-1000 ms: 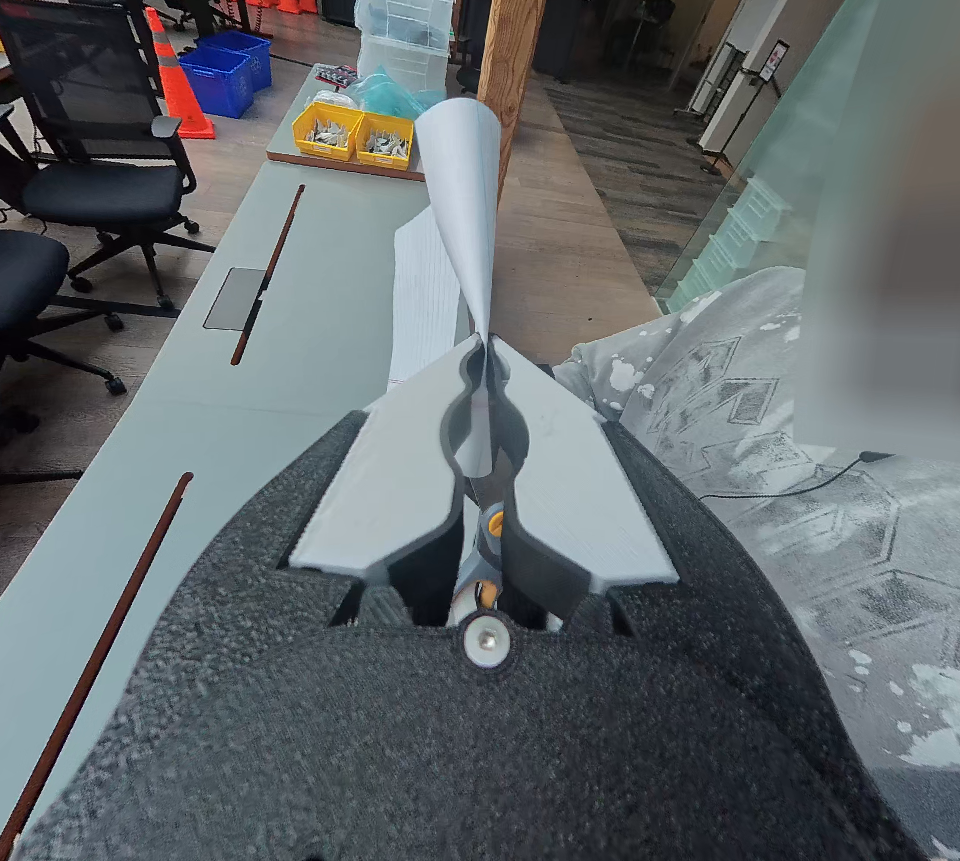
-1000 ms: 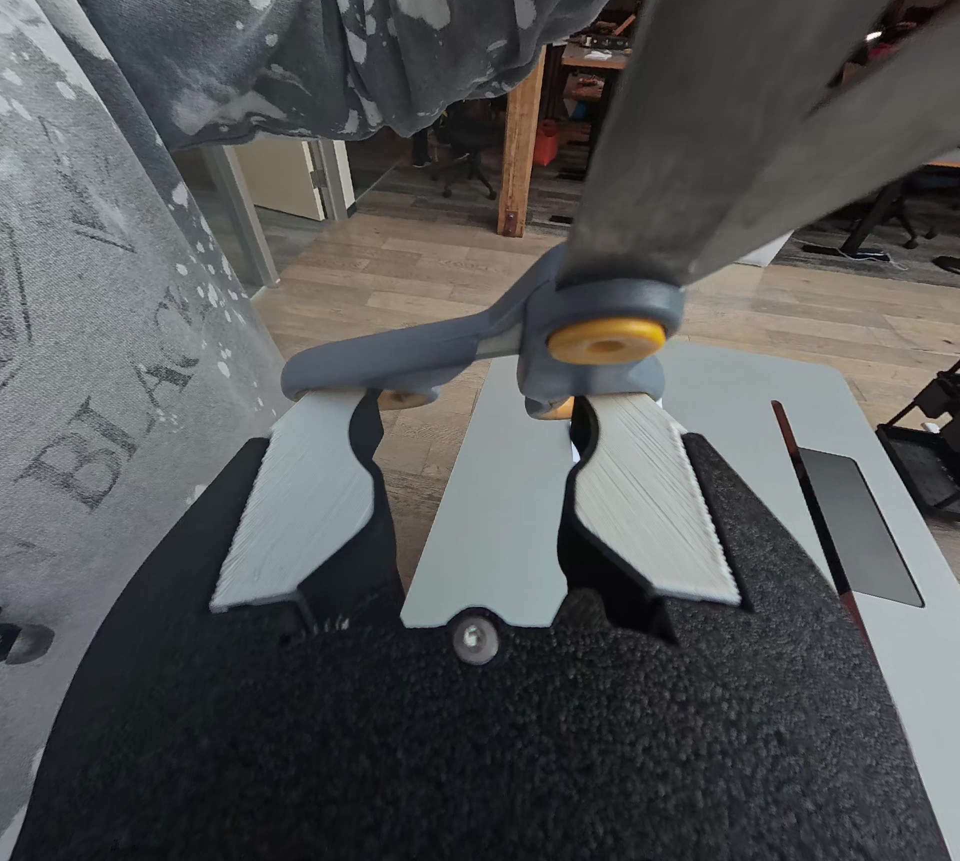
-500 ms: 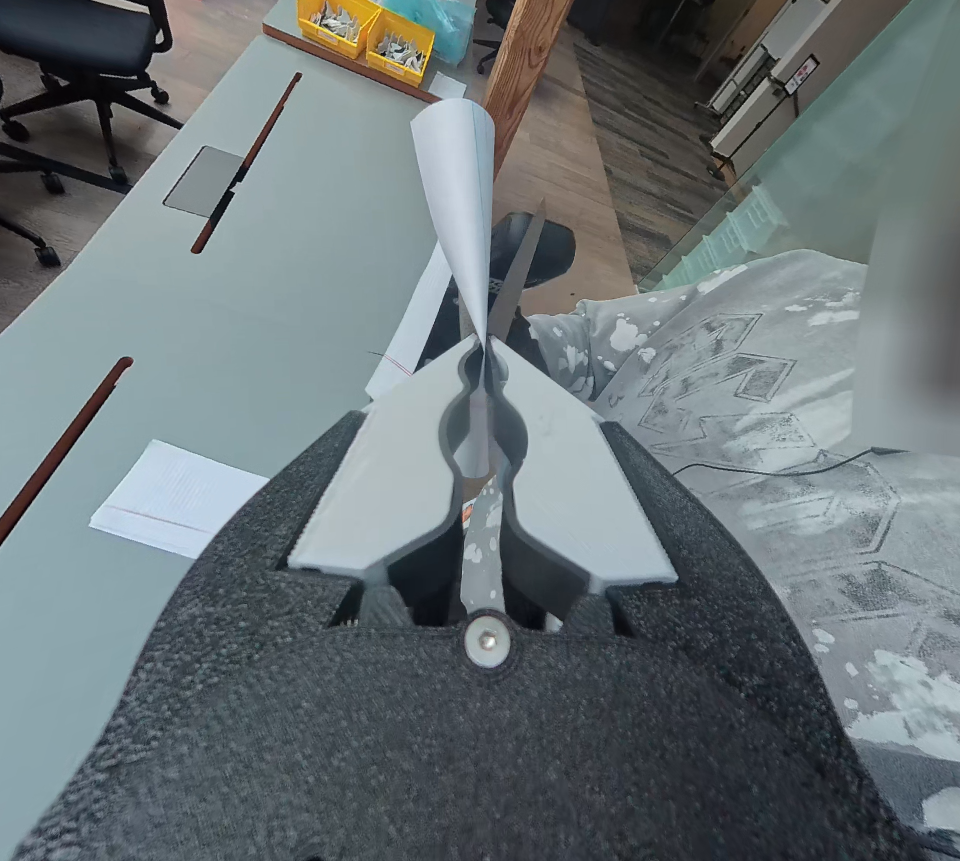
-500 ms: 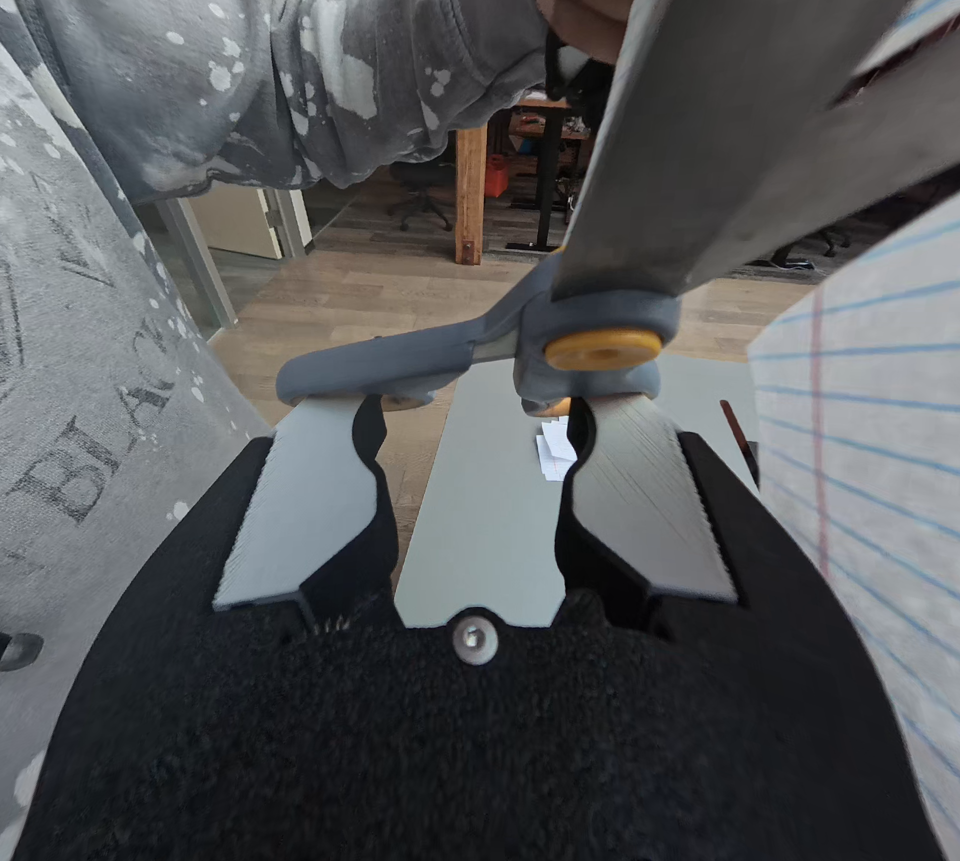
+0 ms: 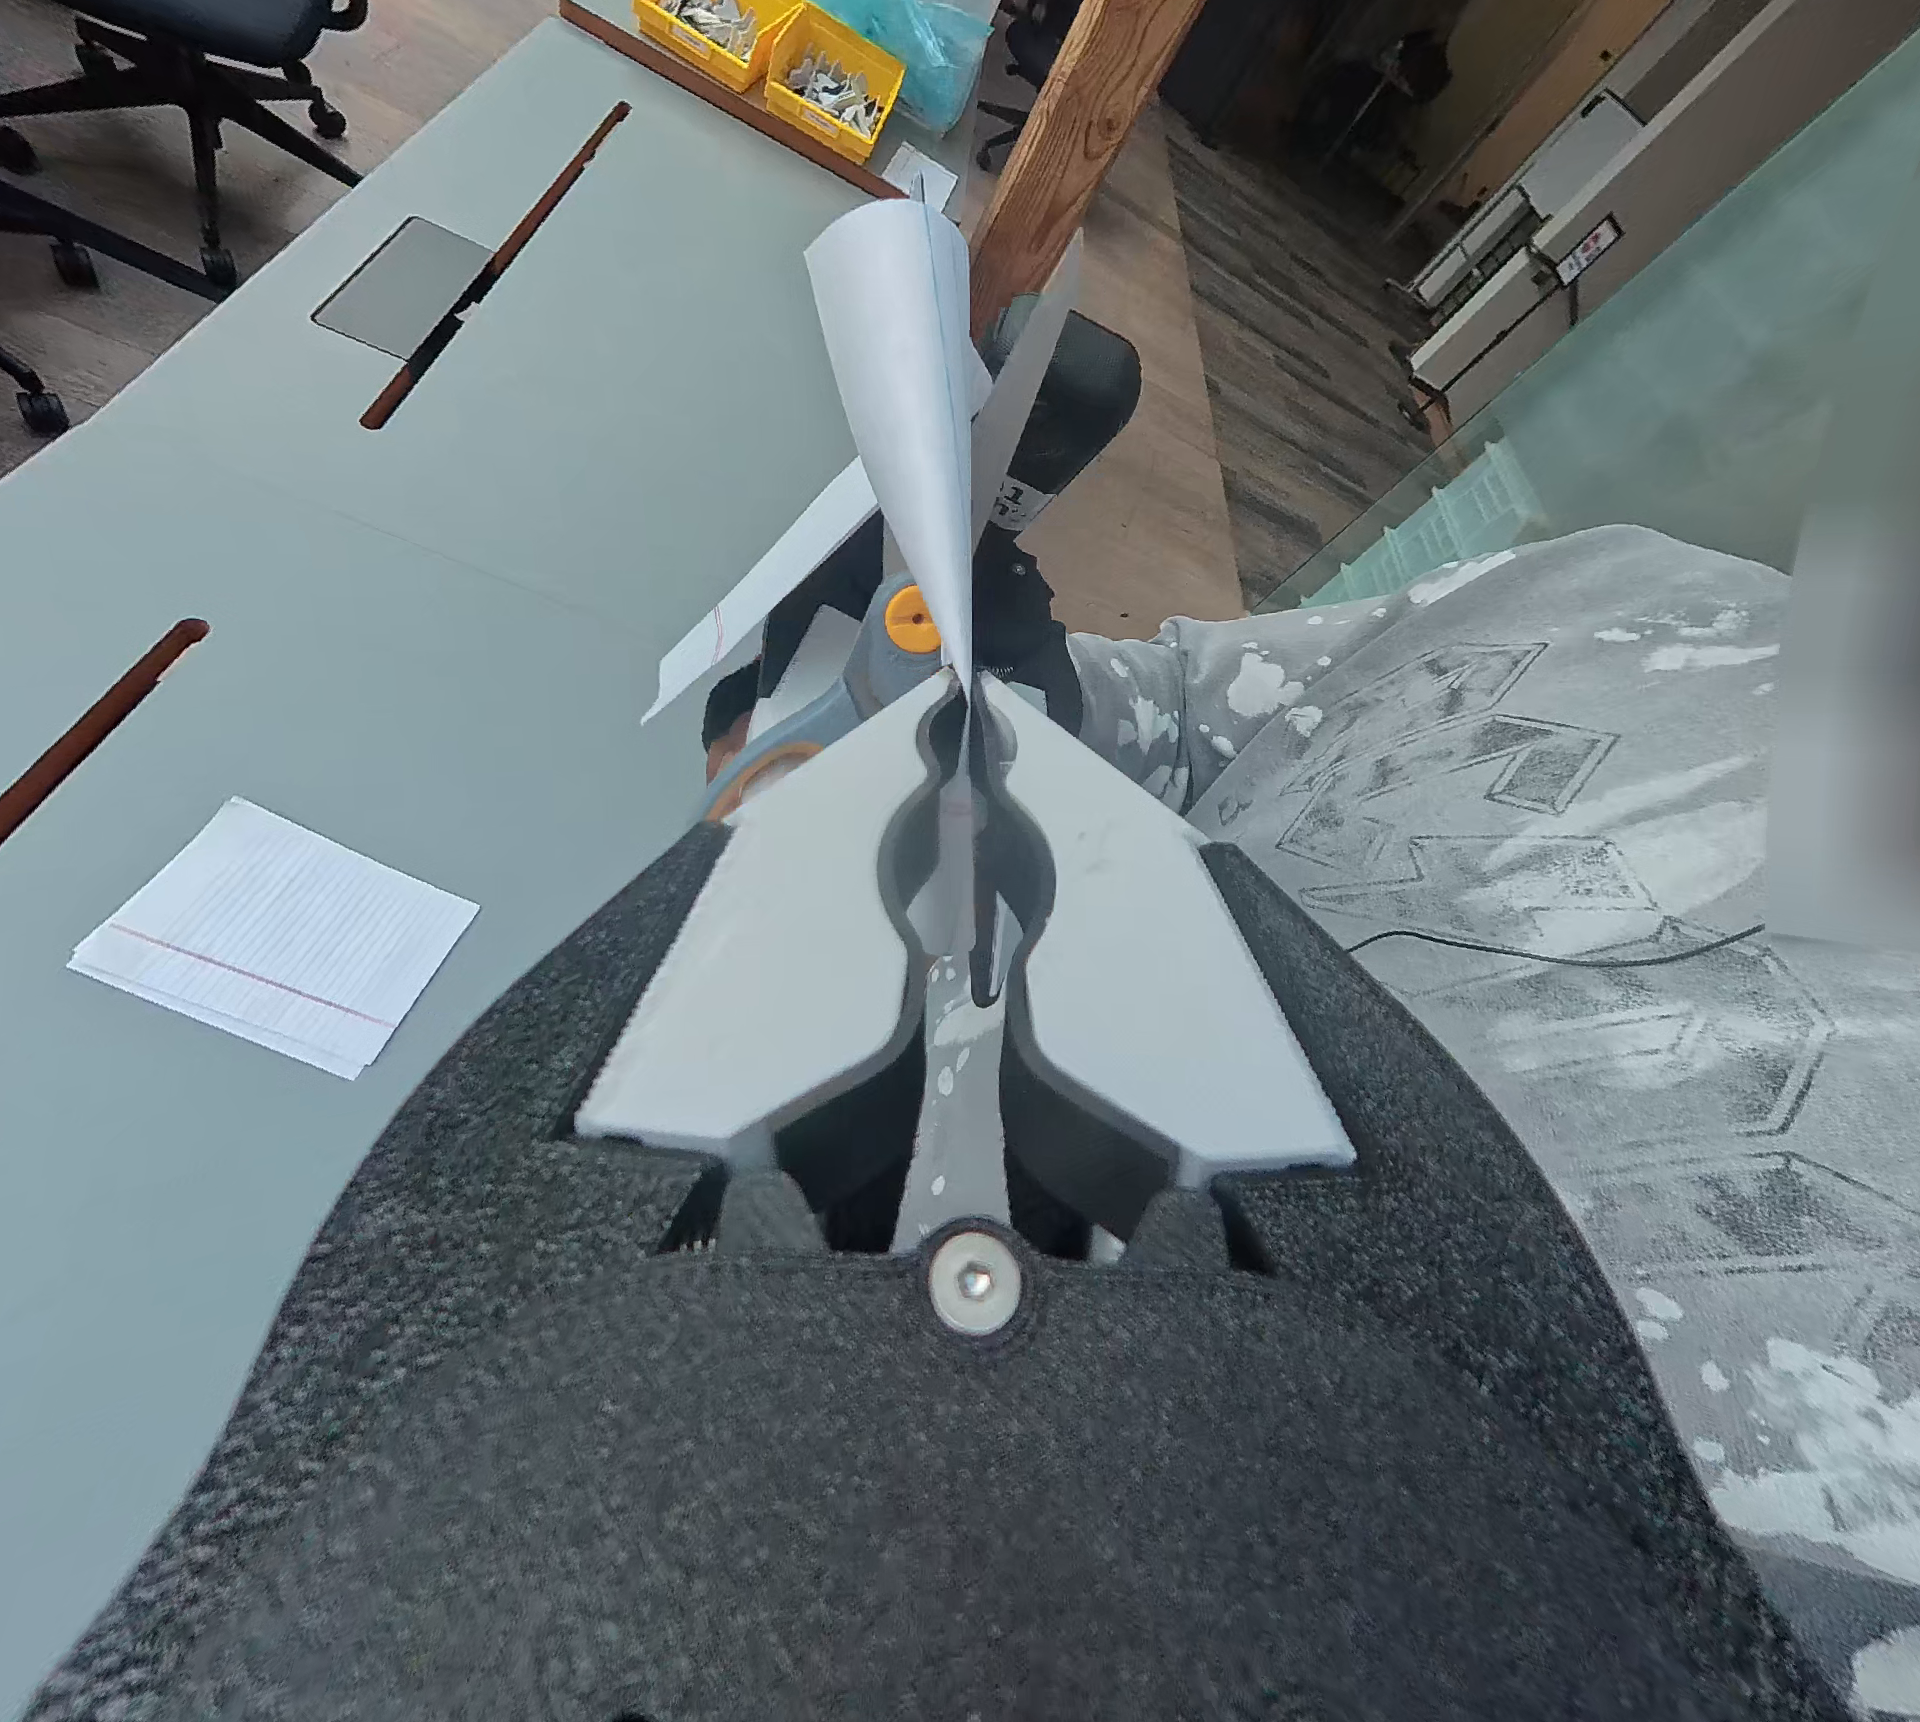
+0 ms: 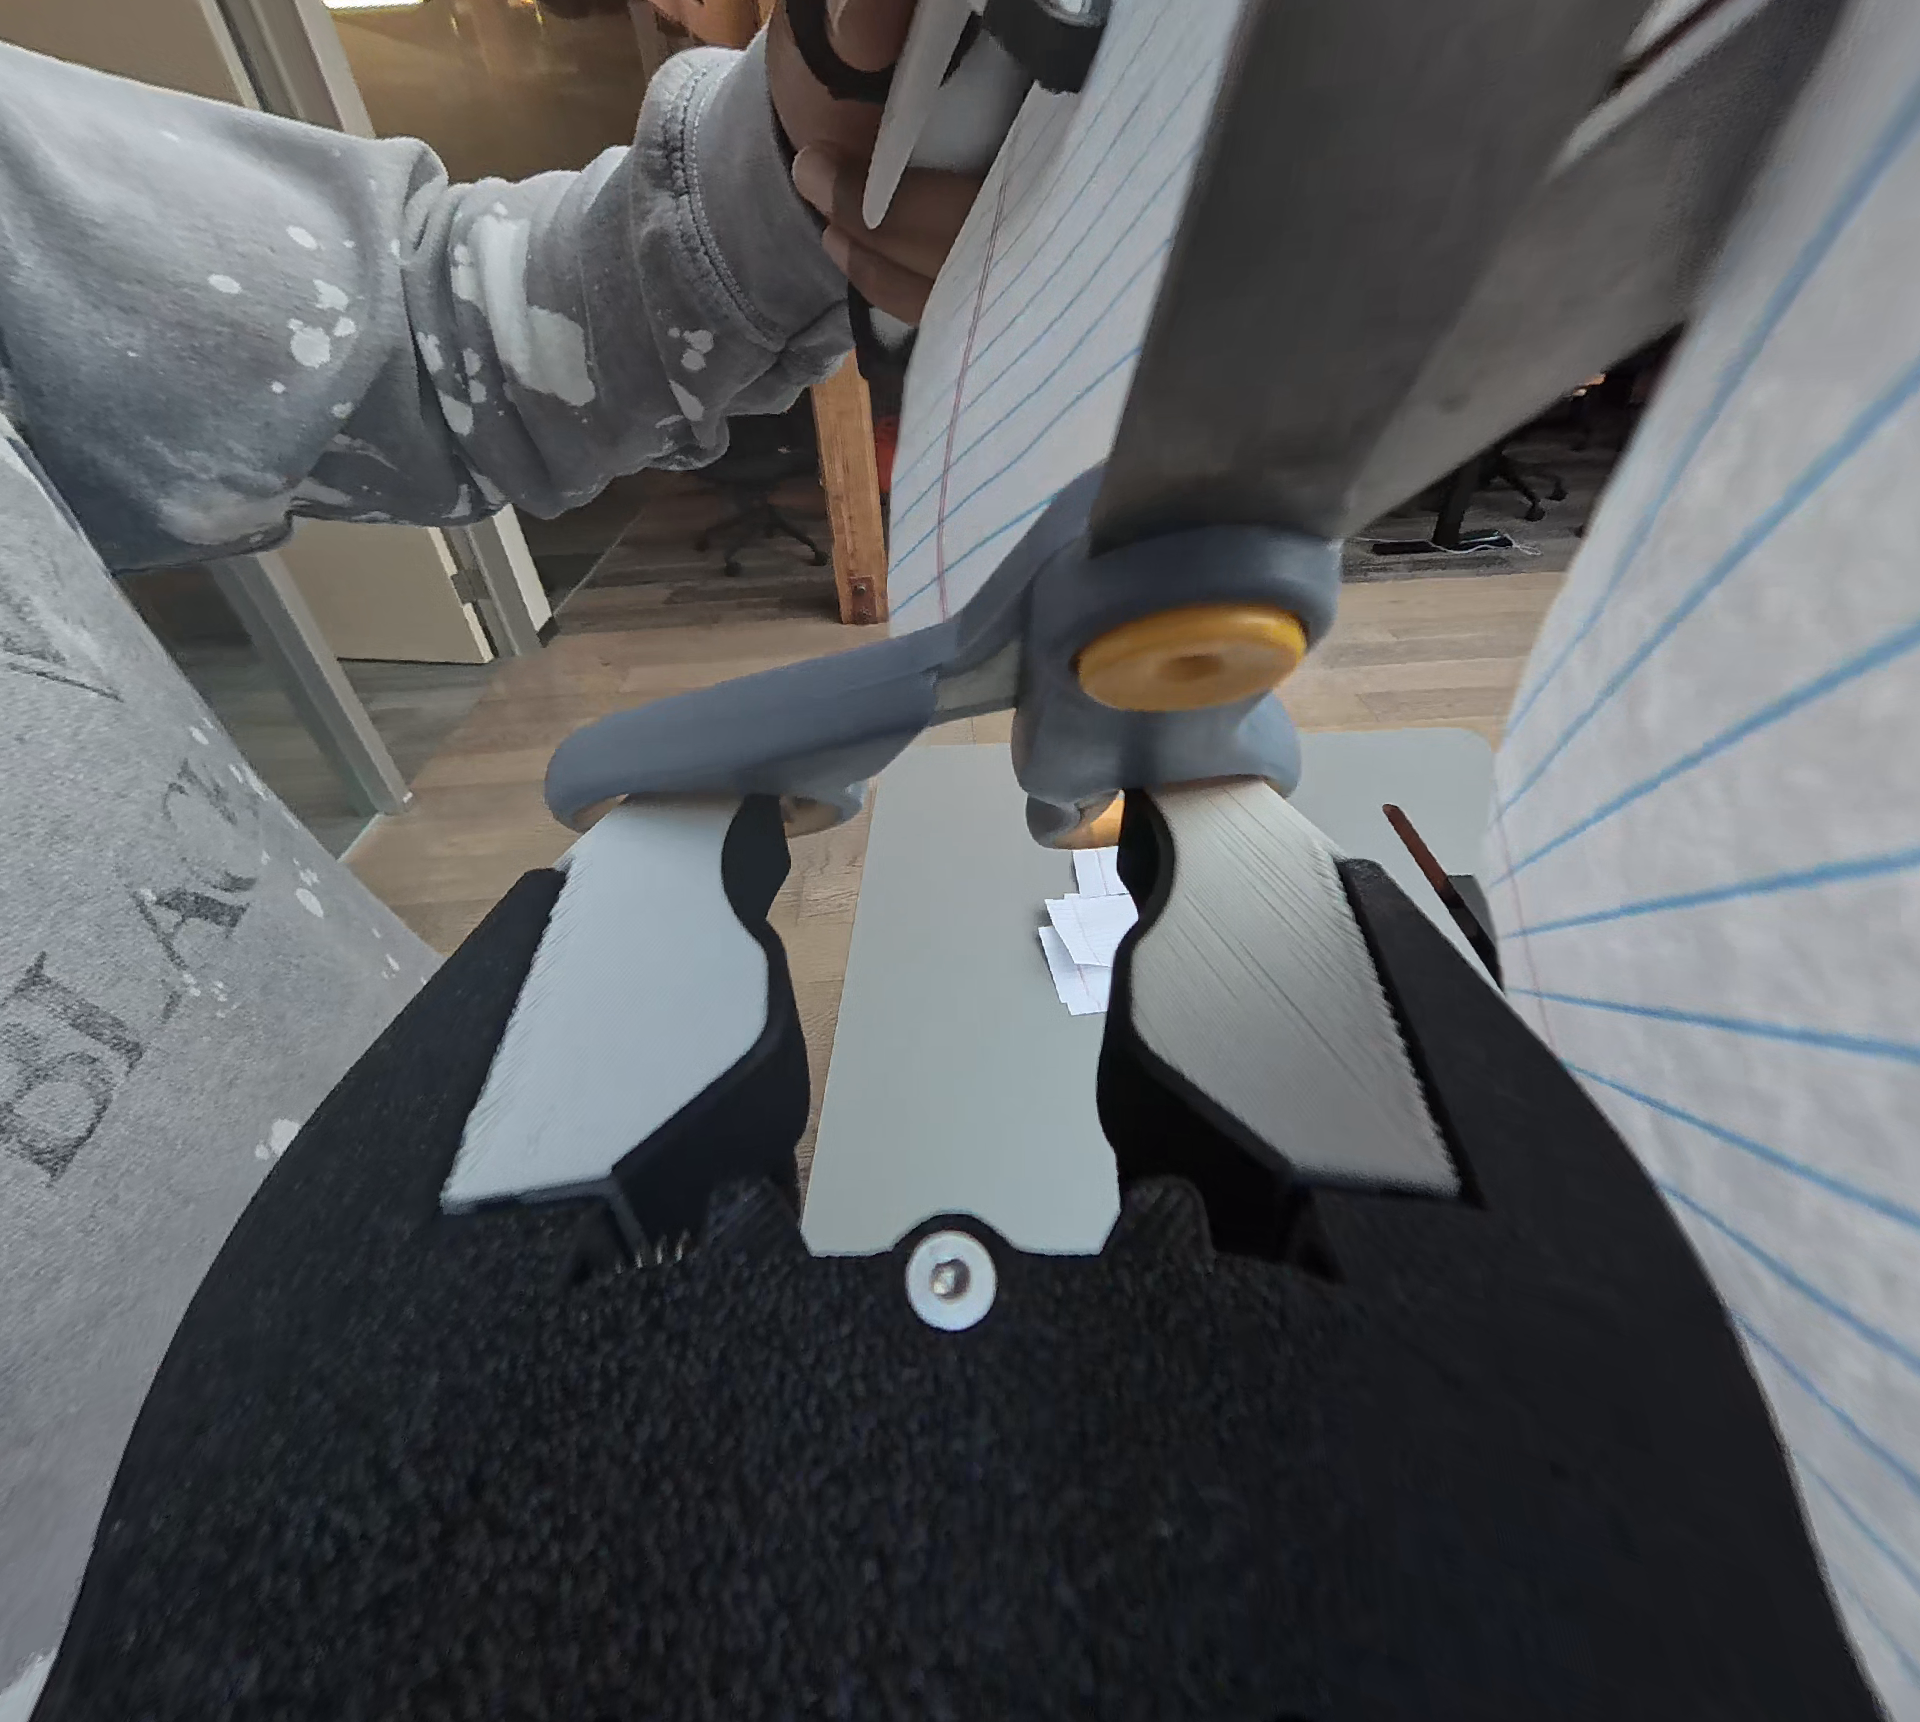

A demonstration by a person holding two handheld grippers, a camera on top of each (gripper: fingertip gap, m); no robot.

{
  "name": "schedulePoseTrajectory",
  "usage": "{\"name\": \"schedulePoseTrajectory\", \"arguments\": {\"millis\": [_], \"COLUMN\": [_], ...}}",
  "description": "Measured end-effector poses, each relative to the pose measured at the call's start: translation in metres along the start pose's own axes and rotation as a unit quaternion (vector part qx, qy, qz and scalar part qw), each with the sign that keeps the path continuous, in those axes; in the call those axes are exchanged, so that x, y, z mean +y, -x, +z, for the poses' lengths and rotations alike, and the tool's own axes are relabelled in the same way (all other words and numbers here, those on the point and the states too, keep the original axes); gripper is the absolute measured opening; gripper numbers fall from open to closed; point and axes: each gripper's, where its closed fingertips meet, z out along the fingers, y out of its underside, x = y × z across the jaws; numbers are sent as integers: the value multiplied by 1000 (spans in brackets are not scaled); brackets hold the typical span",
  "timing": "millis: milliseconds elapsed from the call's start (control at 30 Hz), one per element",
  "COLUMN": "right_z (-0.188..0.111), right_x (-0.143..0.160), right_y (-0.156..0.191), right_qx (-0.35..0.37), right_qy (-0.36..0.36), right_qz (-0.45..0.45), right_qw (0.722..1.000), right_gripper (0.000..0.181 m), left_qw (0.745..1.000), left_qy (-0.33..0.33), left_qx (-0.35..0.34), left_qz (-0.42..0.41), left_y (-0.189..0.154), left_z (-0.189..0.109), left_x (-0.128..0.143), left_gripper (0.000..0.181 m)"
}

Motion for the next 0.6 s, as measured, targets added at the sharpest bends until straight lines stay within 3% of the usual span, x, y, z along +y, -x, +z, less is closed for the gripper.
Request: {"name": "schedulePoseTrajectory", "arguments": {"millis": [400,600], "right_z": [17,34], "right_x": [1,-2], "right_y": [-12,-11], "right_qx": [17,2], "right_qy": [-18,-41], "right_qz": [26,10], "right_qw": [999,999], "right_gripper": [53,51], "left_qw": [994,991], "left_qy": [-101,-118], "left_qx": [5,0], "left_qz": [-46,-55], "left_y": [12,15], "left_z": [-22,-38], "left_x": [16,24], "left_gripper": [0,0]}}
